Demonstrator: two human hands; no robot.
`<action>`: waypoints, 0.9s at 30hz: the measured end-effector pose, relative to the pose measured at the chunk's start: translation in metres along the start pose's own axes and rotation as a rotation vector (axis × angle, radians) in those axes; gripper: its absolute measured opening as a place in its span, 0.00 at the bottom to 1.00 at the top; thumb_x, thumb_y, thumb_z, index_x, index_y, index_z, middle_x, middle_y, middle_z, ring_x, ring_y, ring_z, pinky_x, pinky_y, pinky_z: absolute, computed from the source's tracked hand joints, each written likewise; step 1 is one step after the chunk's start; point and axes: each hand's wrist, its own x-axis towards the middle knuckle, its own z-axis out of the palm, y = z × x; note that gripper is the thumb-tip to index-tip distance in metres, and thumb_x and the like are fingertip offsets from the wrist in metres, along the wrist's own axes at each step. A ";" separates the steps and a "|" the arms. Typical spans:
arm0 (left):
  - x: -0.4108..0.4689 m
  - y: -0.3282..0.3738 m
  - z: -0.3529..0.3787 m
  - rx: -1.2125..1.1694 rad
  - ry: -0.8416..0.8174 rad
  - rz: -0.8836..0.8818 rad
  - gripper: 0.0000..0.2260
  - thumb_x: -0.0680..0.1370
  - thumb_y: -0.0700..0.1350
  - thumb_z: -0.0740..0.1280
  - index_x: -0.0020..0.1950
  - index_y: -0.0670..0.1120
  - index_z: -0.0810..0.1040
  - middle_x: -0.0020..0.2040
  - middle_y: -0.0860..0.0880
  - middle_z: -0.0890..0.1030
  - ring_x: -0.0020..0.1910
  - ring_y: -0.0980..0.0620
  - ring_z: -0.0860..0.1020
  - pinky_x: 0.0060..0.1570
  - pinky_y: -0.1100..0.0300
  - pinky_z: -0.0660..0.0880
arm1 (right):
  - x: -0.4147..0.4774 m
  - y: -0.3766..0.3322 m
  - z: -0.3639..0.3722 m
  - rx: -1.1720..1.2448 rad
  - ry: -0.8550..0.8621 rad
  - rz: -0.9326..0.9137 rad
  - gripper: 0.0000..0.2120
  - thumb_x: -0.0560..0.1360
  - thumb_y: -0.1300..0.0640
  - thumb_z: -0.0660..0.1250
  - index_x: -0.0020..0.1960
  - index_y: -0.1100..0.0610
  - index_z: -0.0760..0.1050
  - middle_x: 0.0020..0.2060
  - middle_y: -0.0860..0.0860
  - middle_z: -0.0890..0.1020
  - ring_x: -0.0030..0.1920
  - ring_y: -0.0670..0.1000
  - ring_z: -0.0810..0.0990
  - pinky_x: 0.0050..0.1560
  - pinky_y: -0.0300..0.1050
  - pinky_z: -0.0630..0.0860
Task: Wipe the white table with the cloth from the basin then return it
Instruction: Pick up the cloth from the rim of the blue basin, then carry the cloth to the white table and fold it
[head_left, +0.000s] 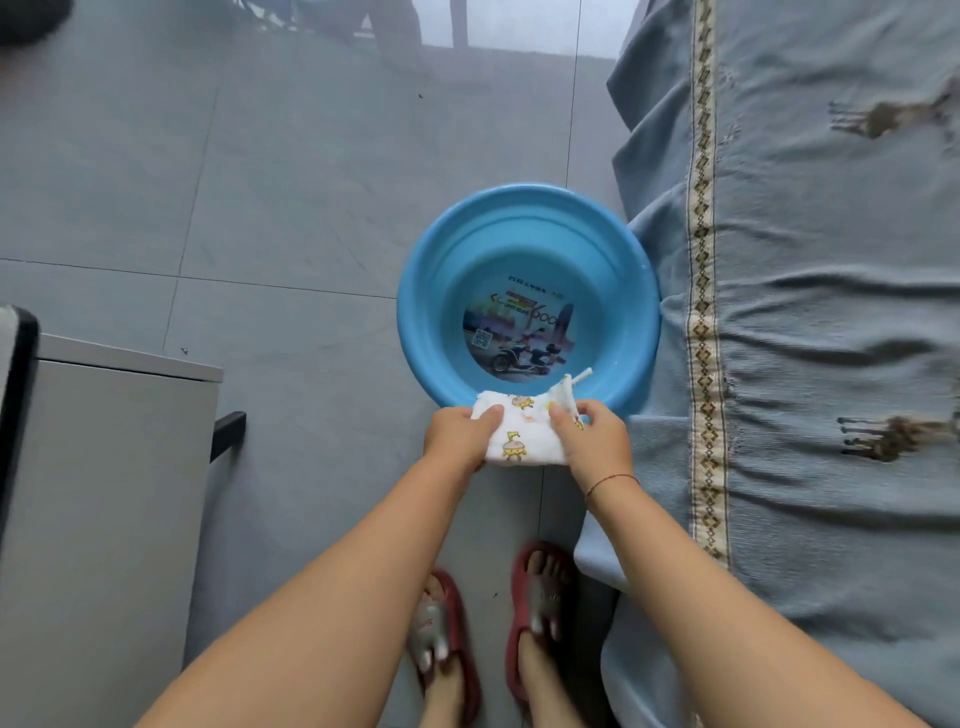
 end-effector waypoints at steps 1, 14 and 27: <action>-0.009 0.005 -0.007 0.024 0.005 0.062 0.09 0.76 0.48 0.67 0.41 0.44 0.79 0.39 0.46 0.80 0.34 0.49 0.75 0.33 0.60 0.72 | -0.006 -0.008 -0.003 0.022 -0.018 -0.042 0.08 0.75 0.53 0.67 0.44 0.58 0.75 0.37 0.51 0.78 0.37 0.51 0.75 0.37 0.44 0.70; -0.176 0.067 -0.156 -0.330 0.259 0.464 0.04 0.77 0.46 0.68 0.46 0.50 0.82 0.40 0.48 0.85 0.41 0.48 0.83 0.44 0.48 0.80 | -0.155 -0.203 -0.015 0.136 -0.225 -0.470 0.06 0.74 0.63 0.67 0.47 0.53 0.74 0.39 0.51 0.81 0.40 0.48 0.78 0.47 0.49 0.75; -0.368 0.003 -0.339 -0.575 0.684 0.568 0.05 0.77 0.46 0.68 0.44 0.47 0.82 0.36 0.45 0.83 0.36 0.47 0.80 0.41 0.49 0.78 | -0.381 -0.312 0.059 0.028 -0.603 -0.672 0.14 0.74 0.69 0.57 0.45 0.51 0.71 0.33 0.50 0.79 0.32 0.46 0.72 0.30 0.39 0.69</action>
